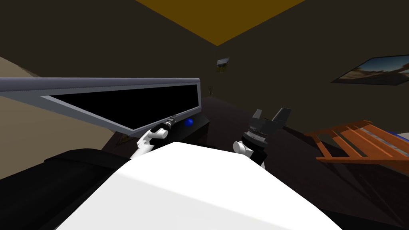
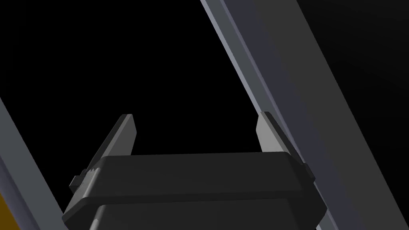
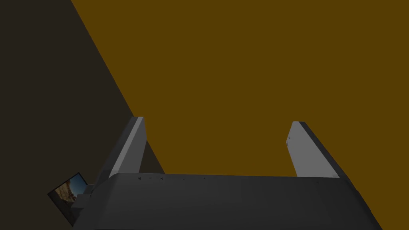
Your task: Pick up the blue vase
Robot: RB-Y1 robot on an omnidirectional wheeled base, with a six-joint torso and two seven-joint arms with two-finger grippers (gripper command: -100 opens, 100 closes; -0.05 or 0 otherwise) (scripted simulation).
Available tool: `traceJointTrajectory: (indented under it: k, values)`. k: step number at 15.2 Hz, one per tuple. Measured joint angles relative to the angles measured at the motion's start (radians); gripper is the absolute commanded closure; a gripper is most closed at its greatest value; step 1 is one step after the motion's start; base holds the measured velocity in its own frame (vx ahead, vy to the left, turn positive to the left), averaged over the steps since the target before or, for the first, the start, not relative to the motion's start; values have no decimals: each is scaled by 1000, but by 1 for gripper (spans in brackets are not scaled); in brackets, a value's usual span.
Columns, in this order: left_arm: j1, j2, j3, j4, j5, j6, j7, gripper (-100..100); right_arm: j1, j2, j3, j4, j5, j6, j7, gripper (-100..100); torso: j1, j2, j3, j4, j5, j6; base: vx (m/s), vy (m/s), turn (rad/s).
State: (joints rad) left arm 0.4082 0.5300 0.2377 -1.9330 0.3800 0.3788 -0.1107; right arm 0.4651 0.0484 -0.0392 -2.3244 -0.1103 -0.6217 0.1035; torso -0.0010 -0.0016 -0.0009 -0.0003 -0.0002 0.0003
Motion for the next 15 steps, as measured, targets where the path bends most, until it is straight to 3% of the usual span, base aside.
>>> traceJointTrajectory:
  k: [11,15]
  values:
    - [-21,56,61,86,82,218,-5,-100,0,0,0,0,0,0,0,0,0,-1,0,0,0,0,27,-13,-92]
    - [-34,83,85,141,124,298,-7,-100,0,0,0,0,0,0,0,0,0,-1,-1,0,0,0,40,-9,-117]
